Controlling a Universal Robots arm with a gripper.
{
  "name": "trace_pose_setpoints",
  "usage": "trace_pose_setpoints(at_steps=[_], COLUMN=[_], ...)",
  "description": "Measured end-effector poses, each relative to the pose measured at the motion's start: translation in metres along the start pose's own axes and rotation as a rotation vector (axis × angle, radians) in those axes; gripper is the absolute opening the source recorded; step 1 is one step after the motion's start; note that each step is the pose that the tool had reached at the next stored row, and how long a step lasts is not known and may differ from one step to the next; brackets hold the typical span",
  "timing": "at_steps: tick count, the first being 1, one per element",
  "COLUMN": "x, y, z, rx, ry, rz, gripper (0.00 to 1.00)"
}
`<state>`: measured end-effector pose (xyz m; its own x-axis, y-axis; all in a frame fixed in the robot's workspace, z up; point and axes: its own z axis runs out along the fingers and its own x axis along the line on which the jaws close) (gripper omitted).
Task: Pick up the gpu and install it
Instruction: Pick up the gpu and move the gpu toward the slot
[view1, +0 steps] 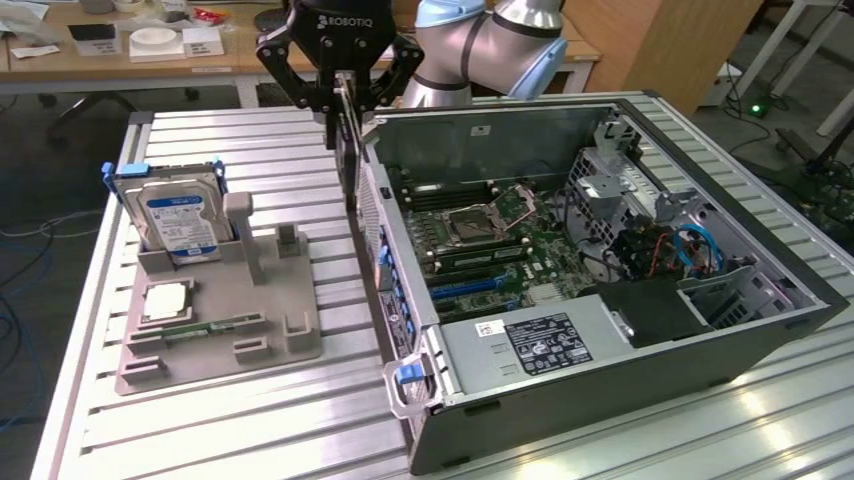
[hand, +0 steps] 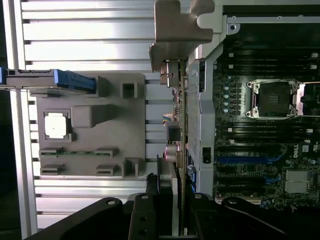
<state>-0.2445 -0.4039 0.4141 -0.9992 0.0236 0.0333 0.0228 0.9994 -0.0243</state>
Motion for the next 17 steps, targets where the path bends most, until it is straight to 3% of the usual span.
trace_pose_setpoints(at_steps=[17], x=[-0.025], y=[0.0006], z=[-0.0006], rx=[-0.0001], ry=[-0.0001], rz=[-0.001], gripper=[0.28])
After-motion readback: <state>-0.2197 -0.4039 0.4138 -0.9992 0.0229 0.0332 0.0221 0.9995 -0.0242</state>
